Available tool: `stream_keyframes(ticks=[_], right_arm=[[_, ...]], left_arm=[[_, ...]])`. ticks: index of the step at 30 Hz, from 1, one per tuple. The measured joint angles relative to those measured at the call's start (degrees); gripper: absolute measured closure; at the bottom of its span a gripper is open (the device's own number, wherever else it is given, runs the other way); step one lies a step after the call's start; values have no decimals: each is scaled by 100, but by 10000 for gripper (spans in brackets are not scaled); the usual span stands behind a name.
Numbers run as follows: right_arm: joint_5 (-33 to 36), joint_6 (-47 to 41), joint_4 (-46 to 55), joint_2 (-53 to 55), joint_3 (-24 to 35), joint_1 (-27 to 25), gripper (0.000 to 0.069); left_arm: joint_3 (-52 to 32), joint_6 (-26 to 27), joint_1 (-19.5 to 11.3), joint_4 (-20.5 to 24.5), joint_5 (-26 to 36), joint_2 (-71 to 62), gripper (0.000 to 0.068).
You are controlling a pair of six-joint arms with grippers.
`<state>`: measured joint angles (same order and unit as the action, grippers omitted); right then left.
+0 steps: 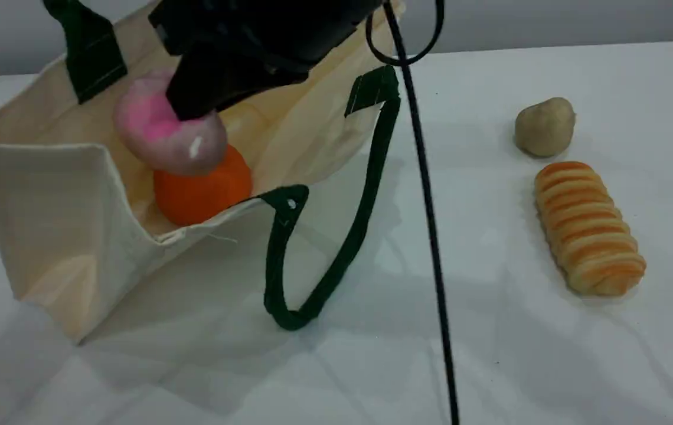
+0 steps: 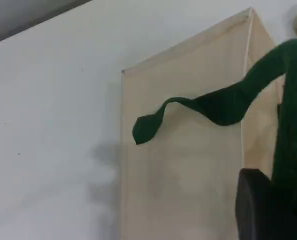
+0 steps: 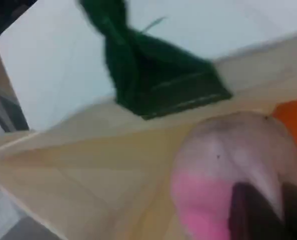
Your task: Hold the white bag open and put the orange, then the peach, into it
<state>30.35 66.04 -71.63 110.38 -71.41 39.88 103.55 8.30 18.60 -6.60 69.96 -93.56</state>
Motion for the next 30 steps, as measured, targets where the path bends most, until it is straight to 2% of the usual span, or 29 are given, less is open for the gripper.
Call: stream_keyframes(ticks=[2,8,12,15,23,30], right_arm=[[-98,0,0,0,0,0,531],[-224,29,-20,-5,0,0,297],[-232,206,-20,-11,0,0,205],[-174,213,-20,-57,0,0,184],[-86,73,269,-647,7,-62,180],[184,-507,774,-1260,7,-567,179]], left_arm=[[0,0,0,0,0,0,617],[0,37,0,0,0,0,617],[0,44,0,0,0,0,617],[0,44,0,0,0,0,617],[0,49,0,0,0,0,617],[0,49,0,0,0,0,617]])
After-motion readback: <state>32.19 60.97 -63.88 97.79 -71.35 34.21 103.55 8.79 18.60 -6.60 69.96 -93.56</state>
